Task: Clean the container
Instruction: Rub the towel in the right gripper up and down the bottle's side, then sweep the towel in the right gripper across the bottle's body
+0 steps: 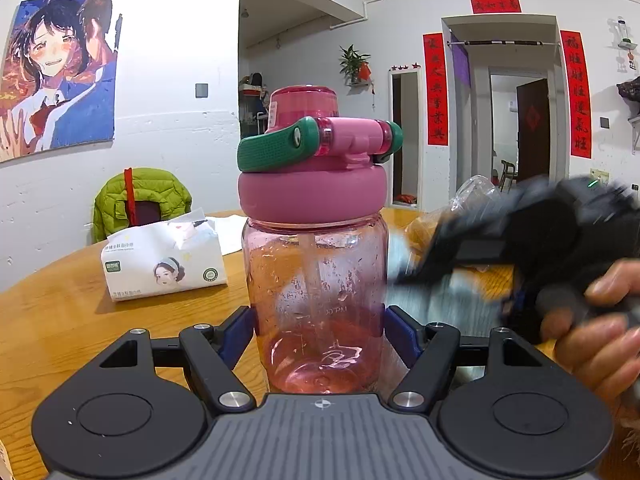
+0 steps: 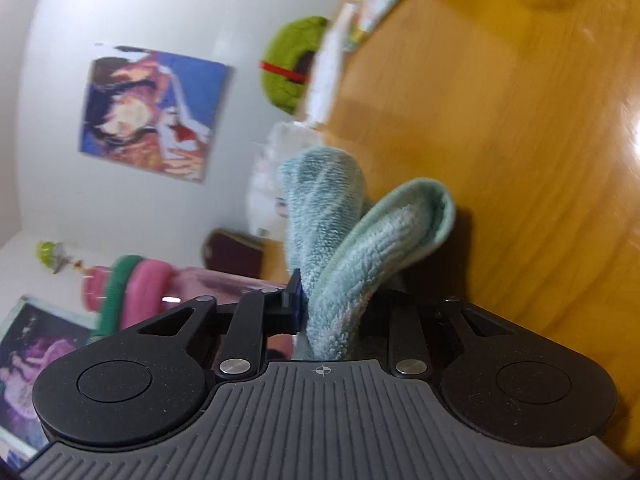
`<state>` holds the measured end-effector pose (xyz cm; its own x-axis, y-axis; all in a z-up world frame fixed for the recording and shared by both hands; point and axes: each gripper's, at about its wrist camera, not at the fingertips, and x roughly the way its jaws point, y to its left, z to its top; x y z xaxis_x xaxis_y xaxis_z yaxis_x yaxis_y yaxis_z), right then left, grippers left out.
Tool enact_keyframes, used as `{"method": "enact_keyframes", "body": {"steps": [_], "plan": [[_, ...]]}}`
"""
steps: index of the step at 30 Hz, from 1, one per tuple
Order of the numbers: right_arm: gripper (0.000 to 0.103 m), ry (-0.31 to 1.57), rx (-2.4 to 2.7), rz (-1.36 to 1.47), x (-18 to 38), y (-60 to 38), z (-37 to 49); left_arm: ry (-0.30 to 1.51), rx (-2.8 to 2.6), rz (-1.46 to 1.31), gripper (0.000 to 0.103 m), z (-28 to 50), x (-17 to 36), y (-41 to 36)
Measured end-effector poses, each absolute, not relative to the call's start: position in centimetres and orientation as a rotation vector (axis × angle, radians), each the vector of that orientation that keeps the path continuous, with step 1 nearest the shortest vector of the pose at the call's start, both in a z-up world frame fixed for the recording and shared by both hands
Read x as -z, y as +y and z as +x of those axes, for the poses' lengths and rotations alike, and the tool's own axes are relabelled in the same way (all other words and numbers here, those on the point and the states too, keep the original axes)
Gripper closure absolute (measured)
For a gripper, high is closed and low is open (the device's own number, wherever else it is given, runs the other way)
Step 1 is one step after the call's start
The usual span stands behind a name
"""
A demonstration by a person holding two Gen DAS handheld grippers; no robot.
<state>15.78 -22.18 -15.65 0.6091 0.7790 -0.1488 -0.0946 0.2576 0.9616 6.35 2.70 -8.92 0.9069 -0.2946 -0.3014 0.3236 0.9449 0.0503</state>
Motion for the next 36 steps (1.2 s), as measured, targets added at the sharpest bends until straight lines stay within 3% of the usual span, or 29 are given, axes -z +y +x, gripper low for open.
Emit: {"method": "enact_keyframes", "body": {"steps": [4,11,19,27,30,35,36], "plan": [[0.075,0.445,-0.898,1.290,14.3,-23.7,14.7,0.295,0.319,0.102,0.033,6.4,8.9,2.7],[0.075,0.805,-0.609,1.111,16.0,-21.6,16.7,0.293,0.315,0.105,0.033,6.3,9.1,2.6],[0.075,0.433,-0.897,1.276,14.0,-23.2,14.9,0.294,0.334,0.118,0.033,6.6,9.0,2.3],[0.074,0.792,-0.586,1.108,15.7,-21.3,16.9,0.297,0.329,0.119,0.033,6.6,8.9,2.2],[0.074,0.737,-0.589,1.073,15.0,-21.3,16.5,0.328,0.312,0.073,0.017,5.7,8.9,2.2],[0.073,0.632,-0.582,1.068,14.1,-22.0,15.5,0.300,0.231,0.104,0.024,3.6,8.8,0.8],[0.073,0.631,-0.584,1.070,14.1,-22.1,15.5,0.286,0.216,0.124,0.031,3.3,8.8,0.5]]}}
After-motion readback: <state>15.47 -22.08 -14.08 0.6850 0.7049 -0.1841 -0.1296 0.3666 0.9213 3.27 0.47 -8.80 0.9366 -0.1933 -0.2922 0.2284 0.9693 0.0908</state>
